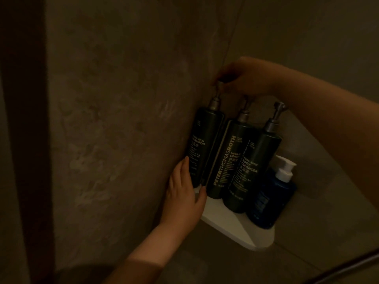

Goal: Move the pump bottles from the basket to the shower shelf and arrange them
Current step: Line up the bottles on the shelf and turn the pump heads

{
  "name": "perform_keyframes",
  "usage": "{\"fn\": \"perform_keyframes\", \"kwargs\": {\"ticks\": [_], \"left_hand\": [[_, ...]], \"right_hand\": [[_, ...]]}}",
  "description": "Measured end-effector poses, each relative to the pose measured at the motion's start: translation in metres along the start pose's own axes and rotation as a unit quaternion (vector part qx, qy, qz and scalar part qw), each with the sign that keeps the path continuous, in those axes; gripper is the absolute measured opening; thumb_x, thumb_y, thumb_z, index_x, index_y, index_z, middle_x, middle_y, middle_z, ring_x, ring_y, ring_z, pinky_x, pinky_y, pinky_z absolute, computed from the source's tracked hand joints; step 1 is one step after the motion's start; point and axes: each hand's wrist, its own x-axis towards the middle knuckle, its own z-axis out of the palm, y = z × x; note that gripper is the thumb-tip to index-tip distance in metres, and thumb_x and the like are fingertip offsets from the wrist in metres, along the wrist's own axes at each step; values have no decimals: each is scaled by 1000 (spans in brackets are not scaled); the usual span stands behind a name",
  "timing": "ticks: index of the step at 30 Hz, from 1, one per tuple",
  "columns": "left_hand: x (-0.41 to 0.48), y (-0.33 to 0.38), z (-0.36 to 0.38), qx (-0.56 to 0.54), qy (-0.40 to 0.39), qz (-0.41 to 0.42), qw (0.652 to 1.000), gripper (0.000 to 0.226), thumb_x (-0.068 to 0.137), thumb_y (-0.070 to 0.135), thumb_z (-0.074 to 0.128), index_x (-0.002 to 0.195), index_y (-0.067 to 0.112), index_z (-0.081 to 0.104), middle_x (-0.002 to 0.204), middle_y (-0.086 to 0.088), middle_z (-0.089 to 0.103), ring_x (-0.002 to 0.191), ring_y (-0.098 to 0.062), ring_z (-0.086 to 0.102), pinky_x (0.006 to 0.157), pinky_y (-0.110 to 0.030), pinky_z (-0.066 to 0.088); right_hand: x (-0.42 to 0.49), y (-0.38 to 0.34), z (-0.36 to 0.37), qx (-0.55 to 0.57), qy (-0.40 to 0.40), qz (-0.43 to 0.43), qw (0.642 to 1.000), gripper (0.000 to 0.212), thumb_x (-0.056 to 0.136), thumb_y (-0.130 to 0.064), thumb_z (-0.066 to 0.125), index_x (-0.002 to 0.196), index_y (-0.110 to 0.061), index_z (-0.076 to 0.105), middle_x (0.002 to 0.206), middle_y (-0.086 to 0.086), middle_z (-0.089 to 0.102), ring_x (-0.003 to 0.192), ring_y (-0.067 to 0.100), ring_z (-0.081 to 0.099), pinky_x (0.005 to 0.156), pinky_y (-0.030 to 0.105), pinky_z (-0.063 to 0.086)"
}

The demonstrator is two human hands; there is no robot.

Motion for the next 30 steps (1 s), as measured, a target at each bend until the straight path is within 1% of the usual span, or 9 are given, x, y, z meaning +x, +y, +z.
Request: {"fn": "perform_keyframes", "kwargs": {"ticks": [2, 4, 6, 8, 12, 18, 22, 24, 30], "left_hand": [[-3, 3, -2, -10, 4, 3, 1000, 81, 93, 36, 50, 141, 37, -16, 154, 9, 3, 135, 0, 4, 110, -23, 5], [-7, 5, -5, -19, 5, -4, 1000, 82, 92, 38, 50, 138, 40, -19, 153, 13, 1, 132, 3, 2, 110, -23, 6], [-9, 7, -6, -29, 7, -4, 1000, 83, 92, 39, 49, 136, 43, -20, 152, 15, 1, 130, 5, 3, 109, -24, 9], [-9, 12, -8, -49, 10, -4, 999, 83, 90, 40, 51, 136, 47, -19, 151, 18, 4, 130, 5, 7, 109, -25, 13], [-10, 17, -10, -99, 13, -19, 995, 83, 89, 43, 53, 138, 49, -14, 151, 18, 8, 134, 1, 13, 109, -28, 18], [-8, 12, -10, -123, -19, -35, 992, 76, 90, 44, 52, 147, 38, 2, 149, 13, 20, 133, 0, 22, 106, -24, 24], [-8, 9, -12, -117, -17, -32, 992, 73, 87, 44, 55, 138, 47, 3, 141, 19, 24, 128, 3, 26, 101, -20, 25], [-7, 9, -13, -112, -12, -29, 993, 72, 86, 43, 57, 133, 52, 3, 137, 21, 24, 126, 4, 26, 100, -19, 26], [-7, 10, -12, -103, 8, -23, 994, 74, 84, 42, 61, 132, 51, 6, 134, 19, 28, 123, 5, 29, 98, -18, 28]], "right_hand": [[-6, 0, -7, 18, 1, -12, 1000, 31, 91, -14, 57, 119, -24, 64, 104, -7, 62, 82, 3, 54, 56, 2, 36], [-12, 0, -13, 31, -6, -24, 999, 32, 90, -13, 59, 116, -29, 64, 100, -12, 63, 80, -5, 56, 58, -4, 33], [-17, -1, -16, 37, -20, -41, 998, 33, 88, -14, 61, 113, -35, 64, 95, -21, 64, 75, -20, 55, 61, -5, 33], [-20, -2, -18, 40, -35, -56, 997, 32, 87, -17, 63, 111, -38, 64, 97, -27, 63, 74, -26, 52, 70, 3, 35], [-25, -3, -19, 41, -64, -71, 995, 34, 85, -16, 66, 110, -38, 65, 99, -26, 66, 83, -22, 56, 80, 12, 38], [-30, -3, -28, 34, -67, -78, 994, 32, 83, -26, 69, 110, -42, 65, 97, -30, 65, 85, -24, 55, 71, 0, 34], [-31, -1, -37, 45, -57, -64, 995, 23, 79, -37, 70, 101, -40, 70, 93, -25, 70, 92, -15, 59, 95, 23, 38], [-30, -1, -37, 28, -59, -60, 996, 19, 79, -39, 69, 98, -41, 71, 93, -24, 70, 94, -11, 59, 99, 29, 37], [-21, 0, -41, 11, -63, -40, 997, 18, 73, -45, 70, 90, -48, 71, 93, -28, 68, 94, -15, 54, 85, 24, 33]]}}
